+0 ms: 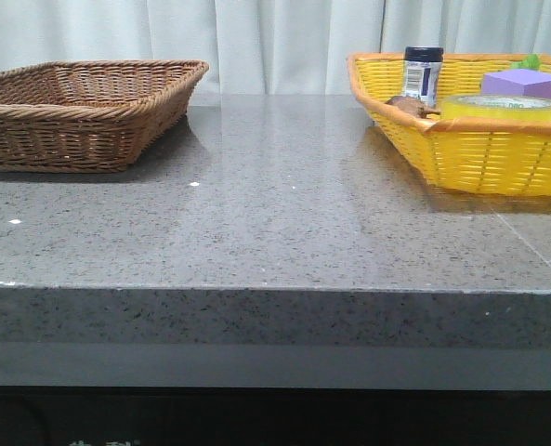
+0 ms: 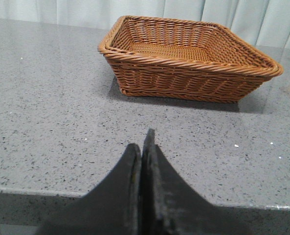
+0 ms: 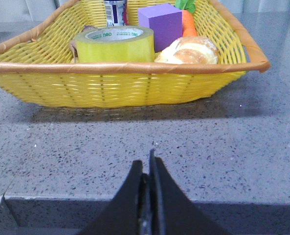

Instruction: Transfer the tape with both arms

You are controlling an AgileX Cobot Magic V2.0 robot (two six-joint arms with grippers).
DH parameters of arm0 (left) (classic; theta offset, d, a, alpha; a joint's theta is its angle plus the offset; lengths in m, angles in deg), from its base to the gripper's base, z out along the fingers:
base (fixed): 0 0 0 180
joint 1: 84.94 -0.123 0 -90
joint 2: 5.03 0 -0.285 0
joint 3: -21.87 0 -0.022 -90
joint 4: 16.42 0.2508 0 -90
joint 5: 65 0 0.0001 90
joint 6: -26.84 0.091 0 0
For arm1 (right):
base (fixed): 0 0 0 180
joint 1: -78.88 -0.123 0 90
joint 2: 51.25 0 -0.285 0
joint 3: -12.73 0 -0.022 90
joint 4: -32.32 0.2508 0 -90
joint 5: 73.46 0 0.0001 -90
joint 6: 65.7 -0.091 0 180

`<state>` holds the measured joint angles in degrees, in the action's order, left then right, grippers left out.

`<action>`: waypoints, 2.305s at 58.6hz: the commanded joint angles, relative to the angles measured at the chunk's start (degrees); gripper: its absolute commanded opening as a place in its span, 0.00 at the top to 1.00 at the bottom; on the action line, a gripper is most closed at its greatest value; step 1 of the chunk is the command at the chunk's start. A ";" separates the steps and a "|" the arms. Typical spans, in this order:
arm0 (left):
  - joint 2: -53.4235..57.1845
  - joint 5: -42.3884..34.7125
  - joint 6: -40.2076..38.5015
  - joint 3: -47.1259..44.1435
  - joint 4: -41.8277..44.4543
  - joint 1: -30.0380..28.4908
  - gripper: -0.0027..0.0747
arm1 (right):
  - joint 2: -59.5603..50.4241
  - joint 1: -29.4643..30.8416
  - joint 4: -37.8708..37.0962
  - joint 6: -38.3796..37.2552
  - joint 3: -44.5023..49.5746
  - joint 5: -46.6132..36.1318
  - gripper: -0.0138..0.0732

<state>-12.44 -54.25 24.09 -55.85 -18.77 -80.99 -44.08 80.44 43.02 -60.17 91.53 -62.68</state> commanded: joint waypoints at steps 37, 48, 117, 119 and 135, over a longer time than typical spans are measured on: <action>1.04 -4.96 -0.21 -2.18 -0.38 -0.18 0.99 | -1.50 0.39 -0.08 0.52 -1.46 -4.21 0.92; 1.04 -4.96 -0.21 -2.18 -0.38 -0.18 0.99 | -1.50 0.39 -0.08 0.52 -1.46 -4.21 0.92; -5.00 -5.52 -0.21 11.43 -0.50 -0.18 0.99 | 2.50 0.46 -0.75 0.52 -12.61 -1.39 0.92; -7.43 -4.66 -0.21 13.09 -0.50 -0.18 0.99 | 4.32 0.46 -0.75 0.52 -14.57 -1.09 0.92; -27.58 -5.79 -0.21 23.70 -0.50 -0.18 0.99 | 20.42 0.46 -0.75 0.52 -26.59 -1.09 0.92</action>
<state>-35.12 -55.16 24.09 -36.13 -18.77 -80.99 -28.38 80.72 42.58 -60.17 69.16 -59.87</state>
